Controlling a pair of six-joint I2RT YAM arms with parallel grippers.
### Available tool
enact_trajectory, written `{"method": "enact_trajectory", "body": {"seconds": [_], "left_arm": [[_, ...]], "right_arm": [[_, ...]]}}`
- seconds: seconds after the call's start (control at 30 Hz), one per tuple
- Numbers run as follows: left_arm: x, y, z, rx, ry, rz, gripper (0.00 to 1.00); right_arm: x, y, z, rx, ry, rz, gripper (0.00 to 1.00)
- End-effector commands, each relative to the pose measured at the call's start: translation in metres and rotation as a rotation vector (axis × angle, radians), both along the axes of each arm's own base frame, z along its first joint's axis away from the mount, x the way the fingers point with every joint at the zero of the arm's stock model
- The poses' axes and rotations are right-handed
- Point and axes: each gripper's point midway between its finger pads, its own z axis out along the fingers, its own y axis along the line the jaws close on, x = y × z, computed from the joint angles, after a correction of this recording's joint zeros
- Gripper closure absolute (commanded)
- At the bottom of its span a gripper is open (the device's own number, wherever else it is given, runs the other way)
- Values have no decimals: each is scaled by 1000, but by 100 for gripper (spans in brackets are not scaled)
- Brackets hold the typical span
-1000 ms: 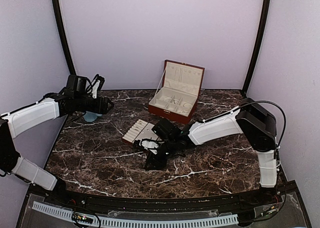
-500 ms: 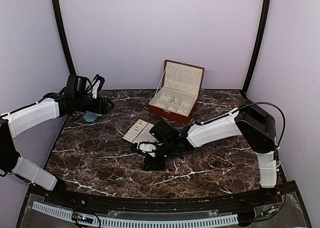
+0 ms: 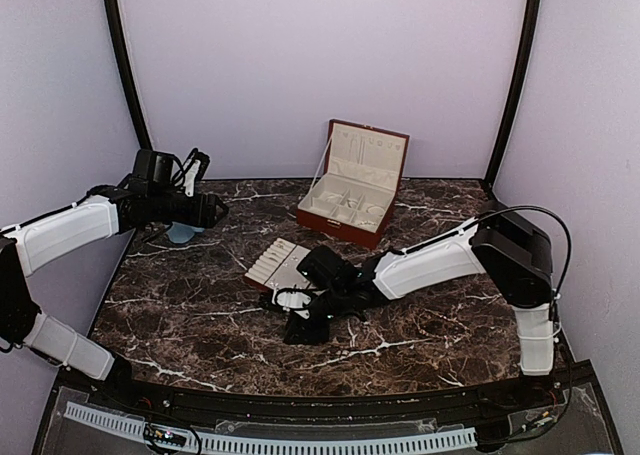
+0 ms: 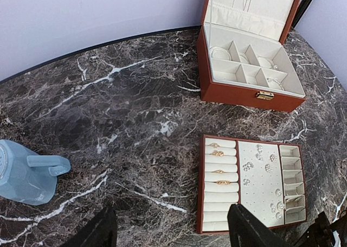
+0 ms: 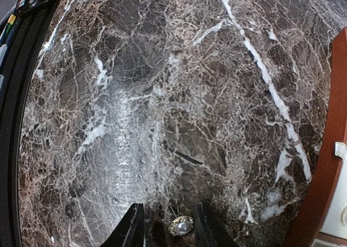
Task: Organize the mixed jewelry
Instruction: Pick up the earring from the center of the board.
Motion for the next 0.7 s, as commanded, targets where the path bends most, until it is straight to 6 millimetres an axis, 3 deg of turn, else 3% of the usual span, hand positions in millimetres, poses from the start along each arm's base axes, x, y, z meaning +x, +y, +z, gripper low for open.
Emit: {"method": "enact_trajectory", "body": {"seconds": [0.0,0.67], "left_arm": [[-1,-1,0,-2,-7,-14,27],[-1,-2,-2,-1,1,-15,27]], "right_arm": [[-9,-24,-22,-109,9,-21,67],[-7,-25,-25,-90,-7,-47,75]]}}
